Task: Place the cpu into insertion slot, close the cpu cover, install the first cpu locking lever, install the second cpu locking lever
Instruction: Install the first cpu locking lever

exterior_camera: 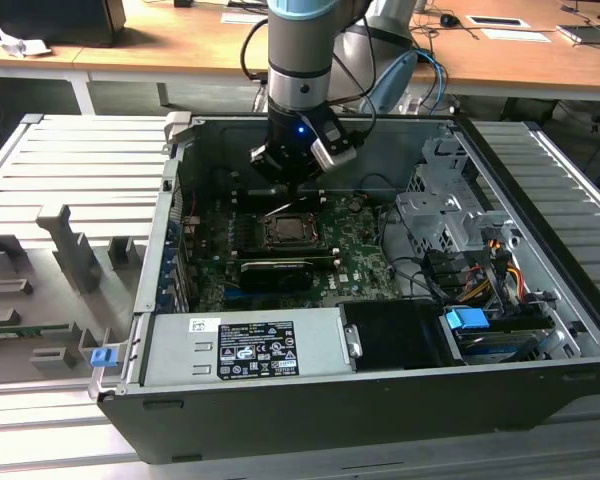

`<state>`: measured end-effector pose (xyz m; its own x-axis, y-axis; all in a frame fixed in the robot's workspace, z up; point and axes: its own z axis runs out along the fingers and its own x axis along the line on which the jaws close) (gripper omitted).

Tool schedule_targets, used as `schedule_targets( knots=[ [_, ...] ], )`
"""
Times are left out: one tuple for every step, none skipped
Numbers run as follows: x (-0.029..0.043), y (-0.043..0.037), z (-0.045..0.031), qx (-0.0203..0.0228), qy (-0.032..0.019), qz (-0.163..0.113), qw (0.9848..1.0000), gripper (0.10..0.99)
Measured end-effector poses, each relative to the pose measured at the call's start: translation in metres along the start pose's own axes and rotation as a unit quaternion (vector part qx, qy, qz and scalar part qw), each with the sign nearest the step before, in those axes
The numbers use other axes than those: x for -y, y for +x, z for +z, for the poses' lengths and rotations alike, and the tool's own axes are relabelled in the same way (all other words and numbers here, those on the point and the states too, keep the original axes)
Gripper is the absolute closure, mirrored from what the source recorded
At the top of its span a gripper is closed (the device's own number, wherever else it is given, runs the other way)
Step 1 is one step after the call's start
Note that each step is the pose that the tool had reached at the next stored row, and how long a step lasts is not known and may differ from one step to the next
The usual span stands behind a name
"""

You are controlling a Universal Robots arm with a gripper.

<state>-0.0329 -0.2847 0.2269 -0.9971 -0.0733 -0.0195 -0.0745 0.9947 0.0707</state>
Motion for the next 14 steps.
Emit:
schedule_targets(
  knots=[
    [0.0001,-0.0016,0.0007,-0.0001,0.0001,0.000,1.0000,0.980],
    [0.0000,-0.0024,0.0011,0.0000,0.0000,0.000,1.0000,0.980],
    [0.0001,-0.0031,0.0016,0.0000,0.0000,0.000,1.0000,0.980],
    [0.0001,-0.0039,0.0023,0.0000,0.0000,0.000,1.0000,0.980],
    [0.0002,-0.0039,0.0024,-0.0001,0.0001,0.000,1.0000,0.980],
    [0.0002,-0.0040,0.0027,0.0000,0.0000,0.000,1.0000,0.980],
    [0.0002,-0.0040,0.0028,0.0000,-0.0001,0.000,1.0000,0.980],
    [0.0002,-0.0040,0.0030,0.0000,-0.0001,0.000,1.0000,0.980],
    [0.0001,-0.0040,0.0031,0.0000,-0.0001,0.000,1.0000,0.980],
    [0.0000,-0.0041,0.0033,0.0001,-0.0001,0.000,1.0000,0.980],
    [-0.0001,-0.0042,0.0037,0.0000,-0.0001,0.000,1.0000,0.980],
    [-0.0002,-0.0046,0.0039,-0.0001,0.0000,0.000,1.0000,0.980],
    [-0.0002,-0.0053,0.0043,0.0000,0.0000,0.000,1.0000,0.980],
    [-0.0002,-0.0061,0.0047,0.0000,-0.0001,0.000,1.0000,0.980]
  ],
)
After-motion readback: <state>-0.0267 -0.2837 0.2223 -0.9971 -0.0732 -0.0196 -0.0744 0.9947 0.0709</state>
